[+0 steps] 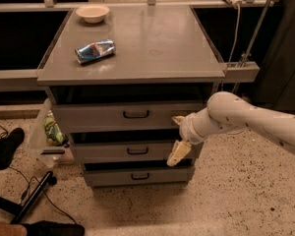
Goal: Close top drawer
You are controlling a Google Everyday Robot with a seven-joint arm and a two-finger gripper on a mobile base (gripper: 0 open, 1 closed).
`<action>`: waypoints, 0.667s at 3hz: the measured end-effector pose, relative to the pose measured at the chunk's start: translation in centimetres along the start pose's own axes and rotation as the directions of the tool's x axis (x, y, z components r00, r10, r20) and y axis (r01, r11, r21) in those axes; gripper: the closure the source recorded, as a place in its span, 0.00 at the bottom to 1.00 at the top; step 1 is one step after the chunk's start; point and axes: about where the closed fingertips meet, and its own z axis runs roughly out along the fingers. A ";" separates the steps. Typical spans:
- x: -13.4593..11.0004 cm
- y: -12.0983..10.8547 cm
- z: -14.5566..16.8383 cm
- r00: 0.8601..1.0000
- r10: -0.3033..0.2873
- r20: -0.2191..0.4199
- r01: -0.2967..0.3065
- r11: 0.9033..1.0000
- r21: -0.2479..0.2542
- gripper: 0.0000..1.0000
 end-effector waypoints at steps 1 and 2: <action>-0.7 -2.5 1.0 1.000 -0.004 -0.006 0.004 0.998 0.056 0.00; -0.7 -2.5 1.0 1.000 -0.004 -0.006 0.004 0.998 0.056 0.00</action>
Offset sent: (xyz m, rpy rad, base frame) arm 0.0985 0.0332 0.0021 -0.0107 -0.0981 -0.0673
